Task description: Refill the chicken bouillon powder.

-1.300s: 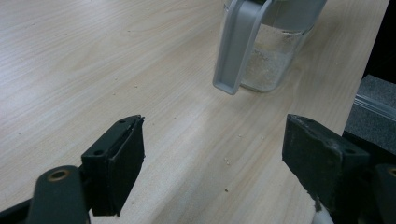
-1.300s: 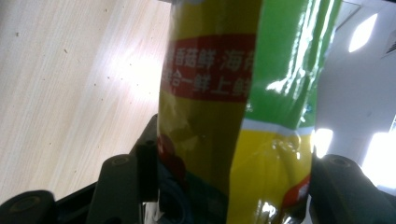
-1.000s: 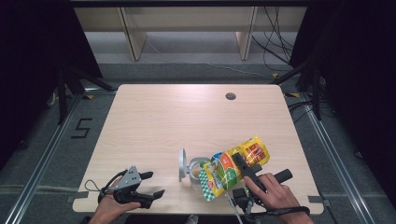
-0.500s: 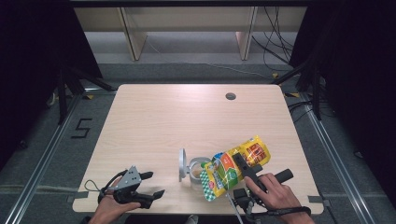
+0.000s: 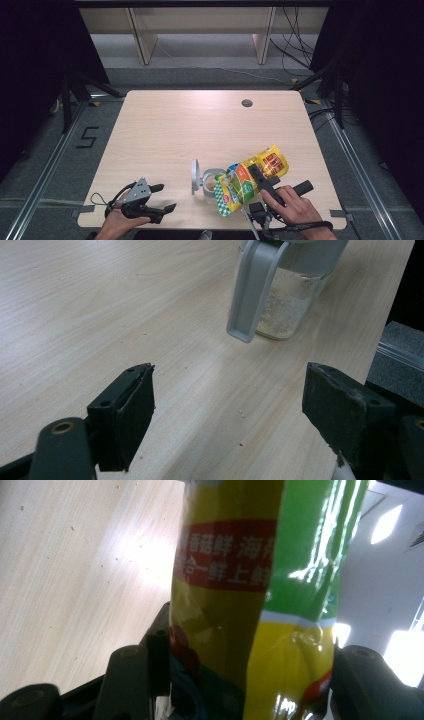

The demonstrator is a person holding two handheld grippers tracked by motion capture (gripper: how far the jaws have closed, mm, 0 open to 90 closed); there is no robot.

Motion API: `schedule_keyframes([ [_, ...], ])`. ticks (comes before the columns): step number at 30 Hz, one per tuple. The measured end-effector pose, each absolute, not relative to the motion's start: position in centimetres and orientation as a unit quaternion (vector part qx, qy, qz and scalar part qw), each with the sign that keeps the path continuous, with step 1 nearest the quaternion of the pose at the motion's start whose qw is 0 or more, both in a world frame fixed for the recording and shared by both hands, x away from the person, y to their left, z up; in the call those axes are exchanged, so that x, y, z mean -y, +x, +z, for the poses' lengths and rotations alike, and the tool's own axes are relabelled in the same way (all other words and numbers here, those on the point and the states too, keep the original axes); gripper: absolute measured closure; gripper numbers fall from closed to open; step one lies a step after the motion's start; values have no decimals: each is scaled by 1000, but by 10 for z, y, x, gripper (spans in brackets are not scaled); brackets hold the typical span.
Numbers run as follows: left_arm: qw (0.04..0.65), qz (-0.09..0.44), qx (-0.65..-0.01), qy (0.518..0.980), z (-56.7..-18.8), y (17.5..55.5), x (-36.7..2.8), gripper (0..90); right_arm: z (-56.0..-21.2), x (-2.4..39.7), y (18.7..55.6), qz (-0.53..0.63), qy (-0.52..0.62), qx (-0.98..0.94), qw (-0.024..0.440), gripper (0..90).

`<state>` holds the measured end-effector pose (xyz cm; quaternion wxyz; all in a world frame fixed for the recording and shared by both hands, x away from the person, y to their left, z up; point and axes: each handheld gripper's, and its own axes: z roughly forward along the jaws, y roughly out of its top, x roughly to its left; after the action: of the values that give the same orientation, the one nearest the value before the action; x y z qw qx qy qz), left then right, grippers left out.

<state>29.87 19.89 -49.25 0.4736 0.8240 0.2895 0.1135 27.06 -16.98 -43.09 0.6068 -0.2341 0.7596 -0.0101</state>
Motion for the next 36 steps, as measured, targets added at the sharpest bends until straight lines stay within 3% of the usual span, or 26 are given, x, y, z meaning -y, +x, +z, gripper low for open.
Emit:
schedule_keyframes([
  [36,474,115,-290,824,-494,300,-199,205,-428,170,271,-21,-250,-753,608,480],
])
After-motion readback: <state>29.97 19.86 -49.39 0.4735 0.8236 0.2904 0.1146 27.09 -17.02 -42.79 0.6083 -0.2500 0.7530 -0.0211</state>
